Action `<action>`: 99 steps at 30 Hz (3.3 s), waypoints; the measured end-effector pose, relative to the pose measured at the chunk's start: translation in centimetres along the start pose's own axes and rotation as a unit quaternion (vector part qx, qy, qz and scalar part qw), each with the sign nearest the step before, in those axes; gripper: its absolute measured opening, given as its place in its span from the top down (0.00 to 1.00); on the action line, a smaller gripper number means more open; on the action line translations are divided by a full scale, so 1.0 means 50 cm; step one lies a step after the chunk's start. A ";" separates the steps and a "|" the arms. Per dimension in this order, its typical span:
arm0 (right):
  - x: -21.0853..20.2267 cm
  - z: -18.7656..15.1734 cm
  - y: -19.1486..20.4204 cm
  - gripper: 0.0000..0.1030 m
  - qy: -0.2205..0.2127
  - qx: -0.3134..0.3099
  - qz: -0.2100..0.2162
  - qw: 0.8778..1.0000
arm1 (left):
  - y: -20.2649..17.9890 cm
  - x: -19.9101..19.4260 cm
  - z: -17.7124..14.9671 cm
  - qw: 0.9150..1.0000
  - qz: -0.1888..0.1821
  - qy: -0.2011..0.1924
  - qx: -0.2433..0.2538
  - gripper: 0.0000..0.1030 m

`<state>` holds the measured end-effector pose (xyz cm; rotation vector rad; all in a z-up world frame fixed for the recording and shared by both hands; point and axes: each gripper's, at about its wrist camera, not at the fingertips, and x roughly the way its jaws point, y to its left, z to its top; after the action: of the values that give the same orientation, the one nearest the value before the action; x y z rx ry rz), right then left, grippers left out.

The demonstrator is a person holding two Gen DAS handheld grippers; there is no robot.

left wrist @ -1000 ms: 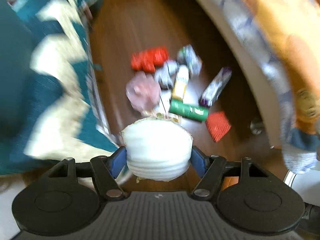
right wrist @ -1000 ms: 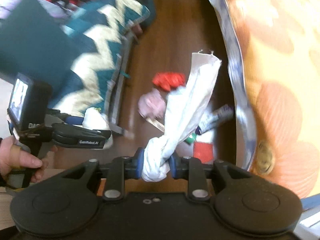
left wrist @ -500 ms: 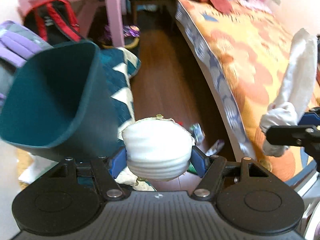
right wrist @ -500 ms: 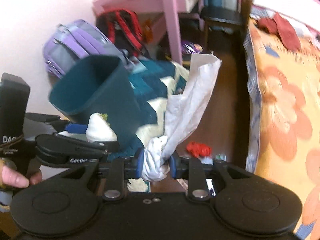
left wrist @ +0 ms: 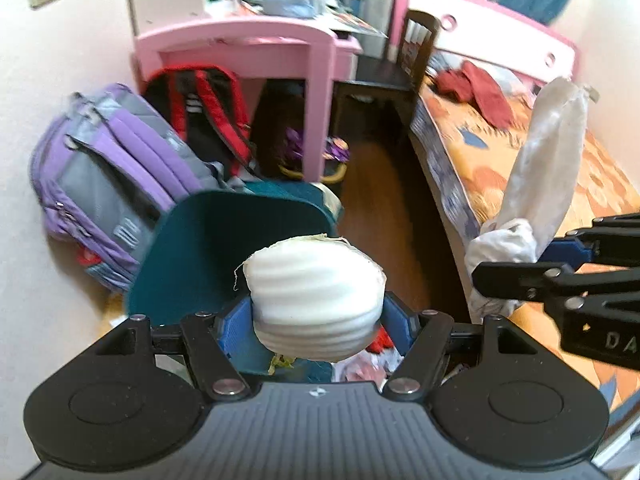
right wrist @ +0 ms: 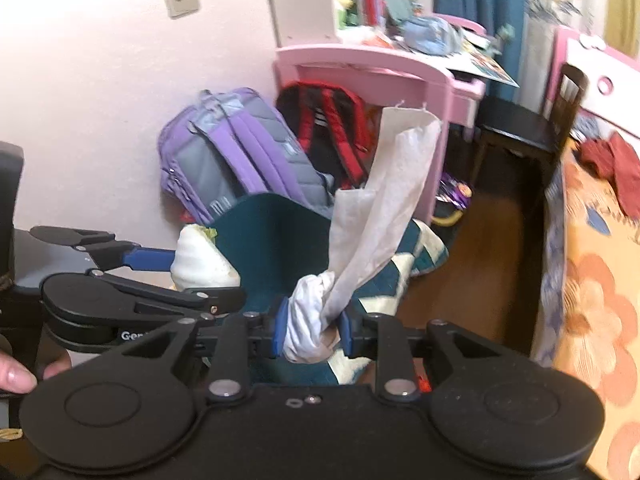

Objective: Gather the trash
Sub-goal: 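Carry the white ball and tissue up to the teal wastebasket with both tools, then open both tools to drop the ball and tissue into the wastebasket, then move both tools back down toward the trash pile on the floor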

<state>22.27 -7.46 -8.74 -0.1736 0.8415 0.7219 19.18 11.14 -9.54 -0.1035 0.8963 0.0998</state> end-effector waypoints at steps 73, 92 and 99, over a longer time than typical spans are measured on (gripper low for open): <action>0.203 -0.012 0.102 0.15 0.069 0.040 0.005 0.997 | 0.197 0.188 0.025 0.989 -0.028 0.142 0.012 0.23; -0.078 -0.222 -0.162 0.05 0.005 0.165 -0.055 0.985 | -0.041 0.096 -0.009 0.993 -0.083 0.083 -0.012 0.03; -0.087 -0.361 -0.269 0.05 0.046 0.198 -0.093 0.975 | -0.161 0.158 -0.069 0.991 -0.085 0.100 -0.021 0.03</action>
<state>17.86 -27.25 -19.41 0.0723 1.0268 0.3618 22.45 3.06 -17.50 -0.2314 1.0827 -0.0521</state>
